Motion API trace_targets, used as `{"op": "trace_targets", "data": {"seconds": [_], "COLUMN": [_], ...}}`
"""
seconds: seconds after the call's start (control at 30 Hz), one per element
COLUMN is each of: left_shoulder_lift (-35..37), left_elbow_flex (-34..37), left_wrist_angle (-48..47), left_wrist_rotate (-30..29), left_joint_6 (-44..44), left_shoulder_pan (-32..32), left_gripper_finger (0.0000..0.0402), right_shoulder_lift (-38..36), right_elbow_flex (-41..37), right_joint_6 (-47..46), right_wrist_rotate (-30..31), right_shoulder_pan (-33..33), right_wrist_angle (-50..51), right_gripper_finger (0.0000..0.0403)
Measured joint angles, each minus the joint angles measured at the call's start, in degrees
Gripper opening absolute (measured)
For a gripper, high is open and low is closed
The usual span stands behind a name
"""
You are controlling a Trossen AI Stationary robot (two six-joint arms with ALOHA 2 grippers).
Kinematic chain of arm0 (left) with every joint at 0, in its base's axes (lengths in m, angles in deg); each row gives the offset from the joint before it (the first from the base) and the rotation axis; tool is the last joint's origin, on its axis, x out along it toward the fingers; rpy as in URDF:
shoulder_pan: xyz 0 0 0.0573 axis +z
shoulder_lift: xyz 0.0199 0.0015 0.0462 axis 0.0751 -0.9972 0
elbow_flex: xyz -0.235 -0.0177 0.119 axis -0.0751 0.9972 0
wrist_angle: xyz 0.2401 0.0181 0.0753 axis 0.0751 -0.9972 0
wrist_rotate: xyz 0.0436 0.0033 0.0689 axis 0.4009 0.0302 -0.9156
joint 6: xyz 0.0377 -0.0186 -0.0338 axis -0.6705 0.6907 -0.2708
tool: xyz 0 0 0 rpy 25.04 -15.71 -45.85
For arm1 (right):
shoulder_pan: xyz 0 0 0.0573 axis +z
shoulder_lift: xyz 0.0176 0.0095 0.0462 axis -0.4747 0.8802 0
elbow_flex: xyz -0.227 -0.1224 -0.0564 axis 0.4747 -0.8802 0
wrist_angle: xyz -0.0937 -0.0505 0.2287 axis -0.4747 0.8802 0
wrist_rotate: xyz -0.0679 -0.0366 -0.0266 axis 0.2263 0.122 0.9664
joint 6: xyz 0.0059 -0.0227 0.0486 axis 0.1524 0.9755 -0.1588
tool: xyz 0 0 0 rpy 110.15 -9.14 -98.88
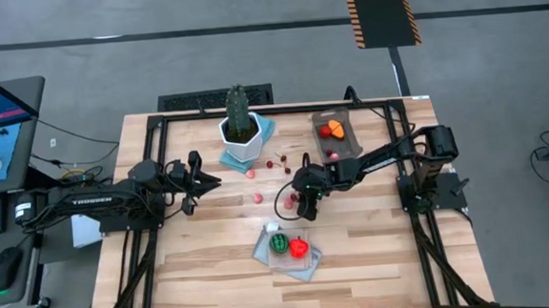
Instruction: Pick and placing Produce into tupperware
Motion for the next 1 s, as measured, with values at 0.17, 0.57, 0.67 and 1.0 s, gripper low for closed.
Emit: {"op": "trace_targets", "data": {"seconds": [0.17, 0.57, 0.67, 1.0], "left_shoulder_lift": [0.00, 0.00, 0.00, 0.02], "left_elbow_flex": [0.00, 0.00, 0.00, 0.00], "left_wrist_angle": [-0.02, -0.02, -0.02, -0.02], "left_wrist_rotate": [0.02, 0.02, -0.01, 0.02], "left_joint_6": [0.00, -0.02, -0.02, 0.14], "left_shoulder_pan": [0.00, 0.02, 0.02, 0.00], "left_gripper_finger": [0.0045, 0.0045, 0.0045, 0.0045], "right_shoulder_lift": [0.09, 0.42, 0.39, 0.31], "right_elbow_flex": [0.00, 2.70, 6.07, 18.17], "right_joint_6": [-0.13, -4.07, -3.82, -0.65], "right_wrist_rotate": [0.29, -1.36, -1.43, 8.07], "right_shoulder_pan": [-0.04, 0.16, 0.19, -0.63], "right_wrist_angle": [0.04, 0.76, 3.45, 23.87], "right_gripper_finger": [0.0071, 0.0013, 0.0011, 0.0010]}}
